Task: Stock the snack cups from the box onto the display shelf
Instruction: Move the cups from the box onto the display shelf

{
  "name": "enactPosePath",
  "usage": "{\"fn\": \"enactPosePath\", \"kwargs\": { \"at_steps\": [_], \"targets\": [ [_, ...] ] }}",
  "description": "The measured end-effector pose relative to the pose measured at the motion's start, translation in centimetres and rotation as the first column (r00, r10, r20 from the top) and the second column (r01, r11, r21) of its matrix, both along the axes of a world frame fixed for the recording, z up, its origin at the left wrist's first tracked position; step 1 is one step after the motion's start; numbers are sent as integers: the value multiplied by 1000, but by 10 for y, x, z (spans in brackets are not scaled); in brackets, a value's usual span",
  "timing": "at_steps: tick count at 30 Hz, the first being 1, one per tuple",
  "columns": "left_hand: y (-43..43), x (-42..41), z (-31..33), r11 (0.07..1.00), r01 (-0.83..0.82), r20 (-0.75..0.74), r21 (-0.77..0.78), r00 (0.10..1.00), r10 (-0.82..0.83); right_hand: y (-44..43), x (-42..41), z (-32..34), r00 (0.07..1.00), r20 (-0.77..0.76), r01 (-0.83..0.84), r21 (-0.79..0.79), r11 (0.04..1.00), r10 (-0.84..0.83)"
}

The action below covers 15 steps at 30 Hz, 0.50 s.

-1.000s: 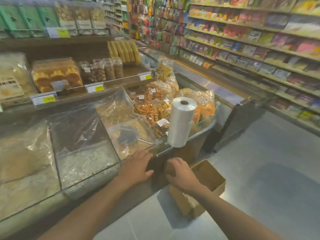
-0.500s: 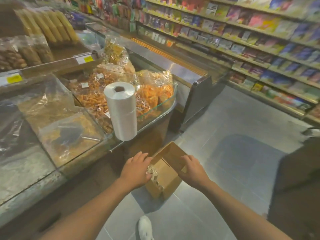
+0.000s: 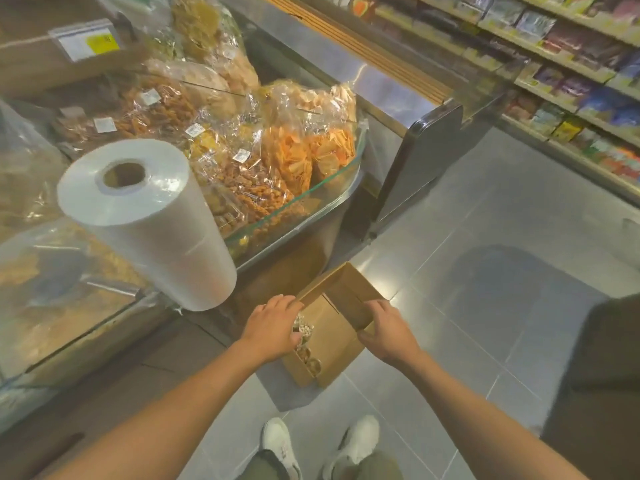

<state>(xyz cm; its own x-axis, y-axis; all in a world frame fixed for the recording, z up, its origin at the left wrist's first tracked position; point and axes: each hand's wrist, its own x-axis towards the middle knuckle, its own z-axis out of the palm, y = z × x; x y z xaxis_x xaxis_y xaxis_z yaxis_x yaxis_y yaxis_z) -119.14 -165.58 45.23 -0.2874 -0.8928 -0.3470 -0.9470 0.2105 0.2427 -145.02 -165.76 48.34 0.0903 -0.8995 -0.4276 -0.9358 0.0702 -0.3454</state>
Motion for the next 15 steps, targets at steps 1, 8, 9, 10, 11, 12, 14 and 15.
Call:
{"fn": "enactPosePath", "kwargs": {
  "at_steps": [1,8,9,10,11,12,14,15],
  "targets": [
    [-6,-3,-11,1000,-12,-5,15,1000,12,-10,-1,-12,1000,0,-16,12,1000,16],
    [-45,-26,-117,994,-82,-7,79,997,82,-78,-11,-132,989,0,-148,69,987,148],
    [-49,-29,-138,991,-92,-6,96,996,93,-86,-13,-154,986,2,-167,80,983,167],
    [-53,-31,-159,989,-105,-7,105,994,106,-95,-13,-178,983,8,-185,86,979,185],
    [-57,-33,-182,987,-116,-8,107,993,117,-103,-13,-204,979,13,-203,91,975,203],
    [-61,-35,-205,986,-125,-9,113,992,126,-110,-13,-231,976,19,-217,98,971,217],
    [-69,-36,-253,983,-142,-13,116,989,145,-124,-10,-291,967,40,-254,113,961,251],
    [-74,-36,-277,982,-149,-16,117,988,151,-130,-8,-320,960,49,-280,128,952,276]
  ]
}}
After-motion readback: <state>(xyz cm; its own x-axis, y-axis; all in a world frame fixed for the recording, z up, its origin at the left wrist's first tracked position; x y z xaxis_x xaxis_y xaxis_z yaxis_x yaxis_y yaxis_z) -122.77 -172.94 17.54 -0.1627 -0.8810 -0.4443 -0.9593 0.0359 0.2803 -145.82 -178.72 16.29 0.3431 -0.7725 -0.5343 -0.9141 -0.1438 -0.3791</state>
